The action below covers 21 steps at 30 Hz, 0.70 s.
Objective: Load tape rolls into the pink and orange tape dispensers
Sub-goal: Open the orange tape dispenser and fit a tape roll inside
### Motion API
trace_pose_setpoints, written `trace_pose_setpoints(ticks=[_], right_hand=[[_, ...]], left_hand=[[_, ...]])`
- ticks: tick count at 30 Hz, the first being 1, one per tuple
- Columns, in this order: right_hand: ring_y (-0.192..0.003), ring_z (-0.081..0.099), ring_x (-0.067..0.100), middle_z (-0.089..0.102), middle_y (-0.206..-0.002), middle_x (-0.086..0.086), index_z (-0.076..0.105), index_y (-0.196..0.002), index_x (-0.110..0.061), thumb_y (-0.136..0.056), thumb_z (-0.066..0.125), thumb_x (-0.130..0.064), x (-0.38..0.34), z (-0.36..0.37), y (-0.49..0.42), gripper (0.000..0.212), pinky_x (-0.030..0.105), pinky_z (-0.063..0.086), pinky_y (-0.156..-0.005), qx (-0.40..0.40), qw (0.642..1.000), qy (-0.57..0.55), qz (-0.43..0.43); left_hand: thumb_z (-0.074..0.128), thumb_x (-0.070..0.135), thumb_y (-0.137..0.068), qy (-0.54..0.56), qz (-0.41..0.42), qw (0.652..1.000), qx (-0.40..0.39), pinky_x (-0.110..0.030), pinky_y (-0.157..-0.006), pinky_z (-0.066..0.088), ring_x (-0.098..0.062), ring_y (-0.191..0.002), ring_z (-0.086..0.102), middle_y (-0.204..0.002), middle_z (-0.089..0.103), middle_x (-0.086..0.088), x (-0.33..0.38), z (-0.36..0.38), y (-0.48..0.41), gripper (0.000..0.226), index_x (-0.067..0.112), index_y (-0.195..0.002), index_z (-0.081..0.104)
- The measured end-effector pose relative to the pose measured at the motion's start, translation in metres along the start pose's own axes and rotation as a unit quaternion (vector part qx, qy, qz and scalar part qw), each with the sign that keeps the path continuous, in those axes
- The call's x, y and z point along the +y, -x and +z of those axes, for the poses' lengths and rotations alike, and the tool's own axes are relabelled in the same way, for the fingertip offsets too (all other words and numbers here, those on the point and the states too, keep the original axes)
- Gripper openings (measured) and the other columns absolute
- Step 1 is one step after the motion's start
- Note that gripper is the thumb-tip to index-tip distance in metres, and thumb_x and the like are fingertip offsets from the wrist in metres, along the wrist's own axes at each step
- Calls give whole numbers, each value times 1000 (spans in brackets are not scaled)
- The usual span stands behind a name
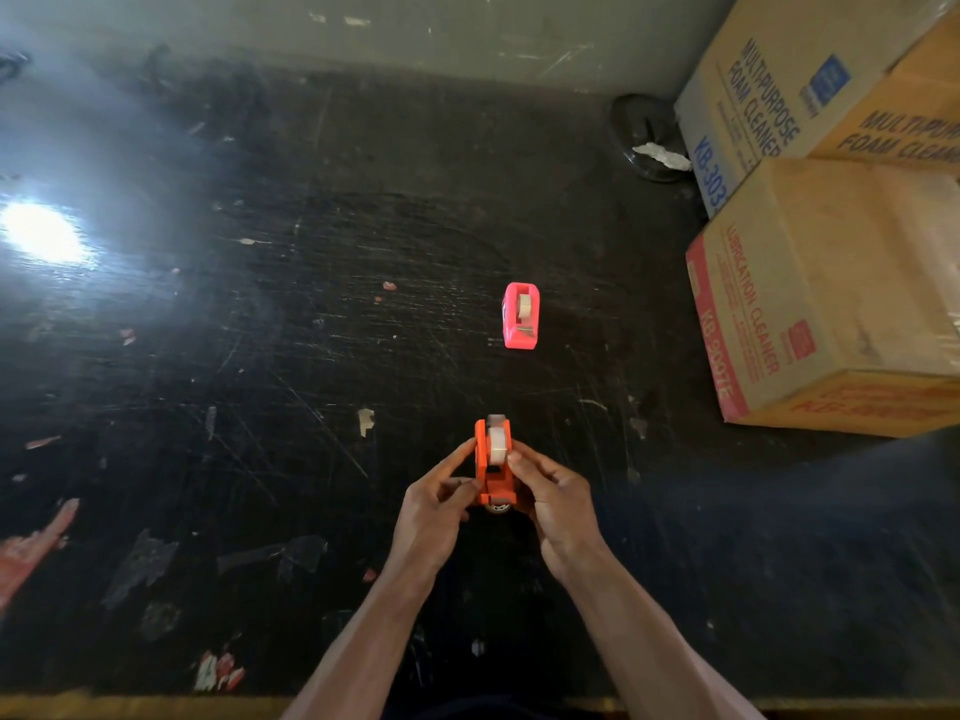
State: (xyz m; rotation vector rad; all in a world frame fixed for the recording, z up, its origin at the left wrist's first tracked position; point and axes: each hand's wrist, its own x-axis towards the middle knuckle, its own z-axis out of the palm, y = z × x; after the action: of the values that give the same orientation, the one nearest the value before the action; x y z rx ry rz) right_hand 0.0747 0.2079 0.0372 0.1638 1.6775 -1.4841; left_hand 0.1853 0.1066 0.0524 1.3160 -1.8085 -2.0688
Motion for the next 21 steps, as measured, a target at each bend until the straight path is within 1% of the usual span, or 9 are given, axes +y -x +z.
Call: trace_pose_setpoints(ticks=[2, 4, 8, 10, 13, 15, 16, 18, 21], right_hand=[[-108, 73, 16, 78, -114, 0, 74, -120, -26, -95, 69, -23, 0, 2, 1, 26, 45, 54, -103, 0, 1000, 2, 0], [-108, 73, 16, 78, -115, 0, 73, -123, -24, -94, 70, -24, 0, 4, 1, 29, 46, 54, -104, 1, 1000, 3, 2], [-106, 74, 15, 79, -112, 0, 73, -123, -22, -95, 69, -24, -1, 5, 3, 28, 44, 54, -103, -10, 1000, 1, 9], [-102, 75, 14, 79, -110, 1, 74, -118, -24, -95, 68, -22, -4, 6, 5, 24, 40, 56, -98, -18, 1000, -2, 10], [-94, 77, 12, 81, -104, 0, 74, -116, -23, -97, 66, -19, -5, 8, 9, 21, 35, 57, -88, -20, 1000, -11, 9], [-92, 77, 9, 81, -101, -3, 74, -111, -25, -97, 66, -19, -3, 10, 12, 17, 31, 56, -83, -15, 1000, -10, 4], [-90, 77, 6, 81, -98, -5, 74, -109, -26, -97, 66, -18, -2, 12, 13, 16, 28, 56, -80, -10, 1000, -7, 2], [-88, 76, 2, 81, -96, -8, 74, -114, -23, -97, 65, -17, 1, 15, 14, 20, 23, 54, -75, -7, 1000, 2, -1], [-92, 75, 3, 78, -108, -4, 72, -123, -18, -99, 64, -17, 4, 22, 14, 26, 21, 56, -74, -25, 999, 23, -4]], left_hand=[[57, 15, -102, 3, -2, 1000, 5, -24, -76, 47, 11, -70, 66, -83, 76, 9, 0, 0, 0, 47, 41, -140, 53], [57, 15, -102, 1, -1, 1000, 6, -23, -75, 47, 12, -69, 65, -85, 75, 8, 1, 0, 0, 47, 40, -140, 52], [58, 16, -102, 4, -7, 1000, 9, -25, -76, 49, 10, -67, 65, -79, 77, 9, -1, -4, 0, 45, 40, -139, 54], [57, 16, -102, 17, -12, 1000, 5, -26, -76, 50, 8, -65, 66, -78, 77, 14, -2, -5, 1, 44, 42, -137, 53], [57, 17, -102, 24, -15, 1000, 0, -25, -76, 51, -3, -79, 70, -83, 78, 13, -3, -8, 2, 44, 45, -136, 52], [58, 18, -102, 17, -14, 1000, -1, -28, -80, 53, -11, -89, 72, -87, 78, 14, -7, -10, 2, 44, 45, -137, 54], [59, 18, -102, 13, -13, 1000, 1, -30, -83, 54, -12, -91, 72, -88, 79, 14, -9, -11, 2, 44, 44, -137, 55], [60, 18, -101, 5, -13, 1000, 11, -33, -85, 56, -7, -87, 73, -88, 79, 13, -13, -14, 0, 44, 41, -138, 57], [62, 17, -99, -6, -12, 999, 29, -28, -79, 53, 3, -76, 71, -84, 78, 11, -19, -21, -1, 45, 39, -138, 57]])
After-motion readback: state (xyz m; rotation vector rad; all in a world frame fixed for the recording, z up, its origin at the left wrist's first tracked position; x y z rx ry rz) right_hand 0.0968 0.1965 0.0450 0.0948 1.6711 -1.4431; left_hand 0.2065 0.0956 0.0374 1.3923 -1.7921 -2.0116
